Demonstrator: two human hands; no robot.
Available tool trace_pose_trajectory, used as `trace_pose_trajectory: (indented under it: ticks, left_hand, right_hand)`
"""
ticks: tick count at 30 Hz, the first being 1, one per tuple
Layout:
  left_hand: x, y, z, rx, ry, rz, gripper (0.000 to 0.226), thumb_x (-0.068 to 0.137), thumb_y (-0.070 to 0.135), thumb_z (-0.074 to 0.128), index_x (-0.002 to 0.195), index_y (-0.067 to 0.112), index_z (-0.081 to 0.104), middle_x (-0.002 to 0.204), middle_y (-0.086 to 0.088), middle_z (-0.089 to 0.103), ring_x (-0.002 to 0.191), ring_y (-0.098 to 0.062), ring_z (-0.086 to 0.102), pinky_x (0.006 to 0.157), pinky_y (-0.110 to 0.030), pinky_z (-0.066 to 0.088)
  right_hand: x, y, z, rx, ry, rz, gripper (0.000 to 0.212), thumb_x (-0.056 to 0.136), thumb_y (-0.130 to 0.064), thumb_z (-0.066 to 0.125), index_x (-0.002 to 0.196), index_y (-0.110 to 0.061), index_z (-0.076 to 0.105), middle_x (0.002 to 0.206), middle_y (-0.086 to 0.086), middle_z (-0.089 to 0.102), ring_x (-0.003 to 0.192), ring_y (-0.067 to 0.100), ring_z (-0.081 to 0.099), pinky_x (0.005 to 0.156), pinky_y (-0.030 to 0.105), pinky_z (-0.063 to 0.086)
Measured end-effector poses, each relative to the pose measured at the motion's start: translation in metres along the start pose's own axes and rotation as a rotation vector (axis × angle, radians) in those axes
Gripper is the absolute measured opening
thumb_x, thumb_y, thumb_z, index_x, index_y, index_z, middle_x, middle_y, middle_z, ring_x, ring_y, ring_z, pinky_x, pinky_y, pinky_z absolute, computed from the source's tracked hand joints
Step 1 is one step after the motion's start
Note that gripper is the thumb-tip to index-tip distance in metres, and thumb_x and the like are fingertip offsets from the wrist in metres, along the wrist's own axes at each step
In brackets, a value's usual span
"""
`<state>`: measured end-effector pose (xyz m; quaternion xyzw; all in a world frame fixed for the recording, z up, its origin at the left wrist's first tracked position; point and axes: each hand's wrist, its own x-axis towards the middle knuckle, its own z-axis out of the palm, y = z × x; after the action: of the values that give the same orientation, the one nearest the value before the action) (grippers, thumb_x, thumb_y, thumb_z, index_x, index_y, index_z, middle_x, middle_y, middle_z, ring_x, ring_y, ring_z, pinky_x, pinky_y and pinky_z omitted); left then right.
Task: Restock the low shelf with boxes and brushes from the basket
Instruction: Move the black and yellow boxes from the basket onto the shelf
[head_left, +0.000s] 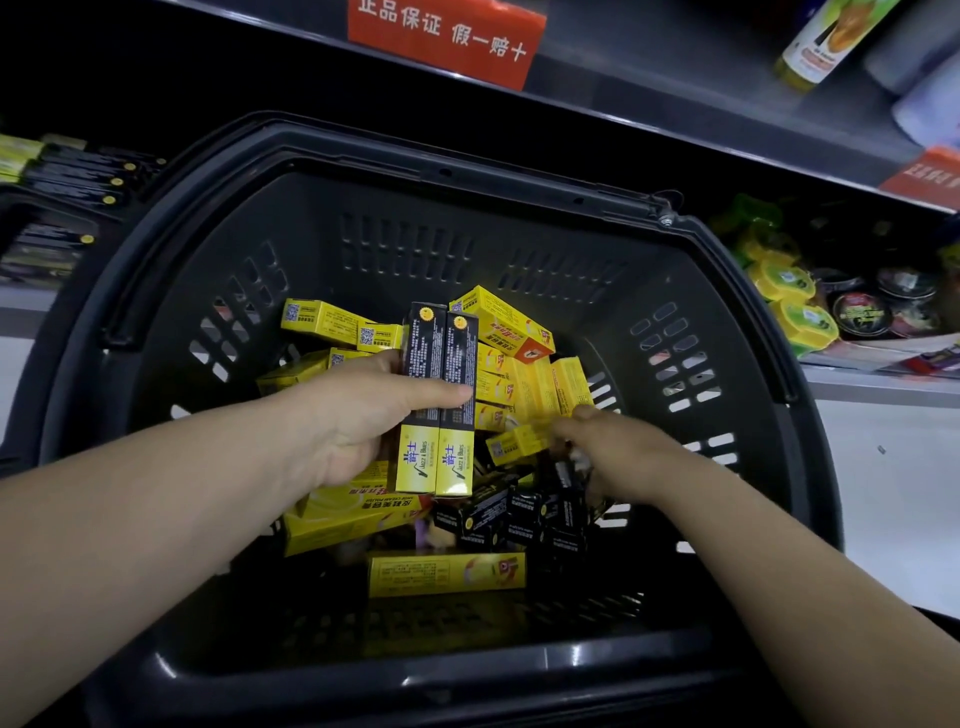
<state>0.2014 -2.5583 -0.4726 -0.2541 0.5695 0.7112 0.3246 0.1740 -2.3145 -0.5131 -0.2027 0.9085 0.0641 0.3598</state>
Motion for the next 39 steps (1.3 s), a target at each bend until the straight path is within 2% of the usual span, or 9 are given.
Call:
trace_pose_trajectory:
  ticks: [3,6,9,13,19,26,31,35,39]
  left_hand:
    - [0.0,-0.001,0.0,0.017,0.0,-0.002,0.041,0.072,0.009,0.074,0.11,0.015,0.059,0.093,-0.008,0.072,0.082,-0.02,0.067,0.061,-0.031,0.049]
    - [0.0,-0.001,0.001,0.032,-0.003,-0.003,0.034,0.073,0.009,0.074,0.103,0.017,0.06,0.09,-0.007,0.072,0.079,-0.019,0.067,0.06,-0.03,0.049]
    - [0.0,-0.001,0.001,0.041,-0.004,-0.002,0.032,0.074,0.009,0.074,0.101,0.019,0.06,0.089,-0.006,0.072,0.076,-0.017,0.067,0.058,-0.029,0.048]
    - [0.0,-0.002,0.0,0.069,-0.014,0.007,0.035,0.074,0.008,0.073,0.105,0.019,0.06,0.094,-0.007,0.071,0.081,-0.017,0.065,0.06,-0.029,0.046]
    - [0.002,-0.004,0.001,0.092,-0.016,0.01,0.026,0.075,0.006,0.072,0.091,0.021,0.059,0.088,-0.004,0.07,0.078,-0.014,0.064,0.06,-0.027,0.045]
    - [0.003,-0.004,0.0,0.095,-0.003,0.009,0.029,0.074,0.007,0.073,0.097,0.019,0.06,0.092,-0.006,0.07,0.082,-0.017,0.064,0.064,-0.029,0.046]
    - [0.004,-0.001,-0.003,0.087,0.006,0.019,0.035,0.071,0.011,0.075,0.104,0.011,0.063,0.087,-0.006,0.072,0.078,-0.017,0.067,0.069,-0.03,0.052]
    - [0.002,-0.001,-0.001,0.085,-0.055,-0.021,0.083,0.05,0.028,0.081,0.127,0.014,0.054,0.107,-0.007,0.071,0.101,-0.023,0.065,0.086,-0.04,0.053]
    - [-0.006,-0.001,0.006,0.082,-0.16,-0.029,0.067,0.052,0.027,0.077,0.115,0.019,0.059,0.086,-0.003,0.075,0.075,-0.017,0.073,0.052,-0.028,0.056]
  right_hand:
    - [0.001,0.004,-0.005,0.091,0.083,0.007,0.026,0.077,-0.019,0.071,0.093,-0.027,0.053,0.104,-0.004,0.056,0.095,0.019,0.055,0.074,0.03,0.046]
    - [0.003,0.001,0.004,0.166,-0.045,-0.011,0.042,0.083,-0.011,0.065,0.116,-0.028,0.046,0.106,0.003,0.057,0.096,0.024,0.056,0.076,0.034,0.049]
    - [0.008,0.001,0.011,0.209,-0.034,-0.013,0.061,0.085,-0.003,0.058,0.134,-0.031,0.034,0.127,0.005,0.052,0.108,0.027,0.055,0.086,0.041,0.05]
    - [0.014,0.001,0.025,0.222,-0.004,-0.032,0.07,0.09,-0.011,0.057,0.147,-0.029,0.022,0.149,0.002,0.034,0.128,0.025,0.042,0.1,0.036,0.041]
    - [0.024,0.001,0.032,0.185,0.065,-0.025,0.066,0.089,-0.021,0.062,0.145,-0.03,0.028,0.142,0.003,0.038,0.128,0.027,0.037,0.102,0.035,0.038]
    - [0.014,-0.008,0.012,0.169,0.161,-0.047,0.053,0.09,-0.032,0.06,0.138,-0.027,0.04,0.134,0.002,0.047,0.12,0.024,0.046,0.096,0.033,0.042]
    - [-0.007,-0.027,-0.032,0.79,0.45,-0.014,0.038,0.094,-0.043,0.048,0.126,-0.022,0.048,0.119,-0.002,0.061,0.11,0.018,0.058,0.097,0.036,0.044]
    - [-0.017,-0.048,-0.042,1.456,0.38,-0.013,0.025,0.099,-0.036,0.038,0.119,-0.034,0.053,0.106,-0.002,0.067,0.104,0.019,0.062,0.091,0.044,0.051]
    - [-0.02,-0.062,-0.041,1.499,0.383,-0.024,0.024,0.101,-0.032,0.037,0.118,-0.029,0.053,0.102,0.001,0.065,0.093,0.018,0.064,0.071,0.033,0.058]
